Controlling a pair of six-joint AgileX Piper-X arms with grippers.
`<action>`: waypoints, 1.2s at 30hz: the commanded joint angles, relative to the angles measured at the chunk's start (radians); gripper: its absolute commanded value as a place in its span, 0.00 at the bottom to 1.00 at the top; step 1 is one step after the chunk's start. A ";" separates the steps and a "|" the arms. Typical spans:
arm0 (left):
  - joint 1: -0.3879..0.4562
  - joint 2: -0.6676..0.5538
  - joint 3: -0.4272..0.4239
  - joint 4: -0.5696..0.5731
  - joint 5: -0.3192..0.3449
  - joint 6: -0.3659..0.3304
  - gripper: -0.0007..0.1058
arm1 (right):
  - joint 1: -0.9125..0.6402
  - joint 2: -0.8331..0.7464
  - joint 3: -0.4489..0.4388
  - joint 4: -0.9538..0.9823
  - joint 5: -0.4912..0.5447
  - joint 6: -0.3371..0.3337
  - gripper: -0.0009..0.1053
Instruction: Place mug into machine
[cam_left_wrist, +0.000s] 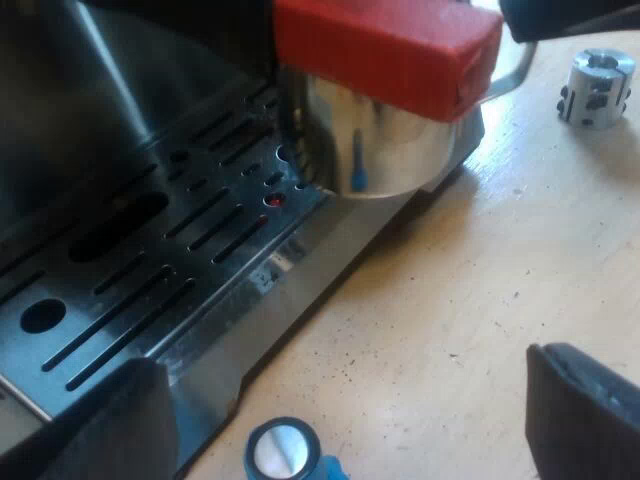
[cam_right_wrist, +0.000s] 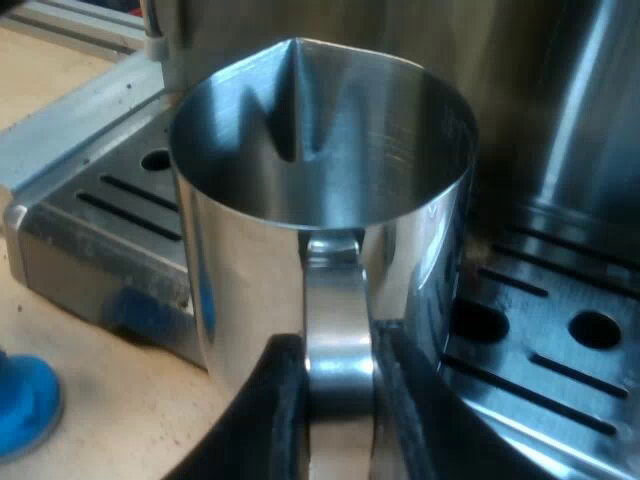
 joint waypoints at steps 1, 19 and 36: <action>-0.001 0.000 -0.003 -0.020 0.012 -0.009 0.70 | 0.003 0.061 -0.055 -0.067 -0.002 -0.004 0.01; -0.001 0.000 -0.003 -0.022 0.012 -0.009 0.70 | 0.000 0.285 -0.219 -0.075 -0.010 -0.004 0.01; -0.001 0.000 -0.003 -0.025 0.012 -0.009 0.70 | 0.000 0.334 -0.236 -0.097 0.035 0.003 0.31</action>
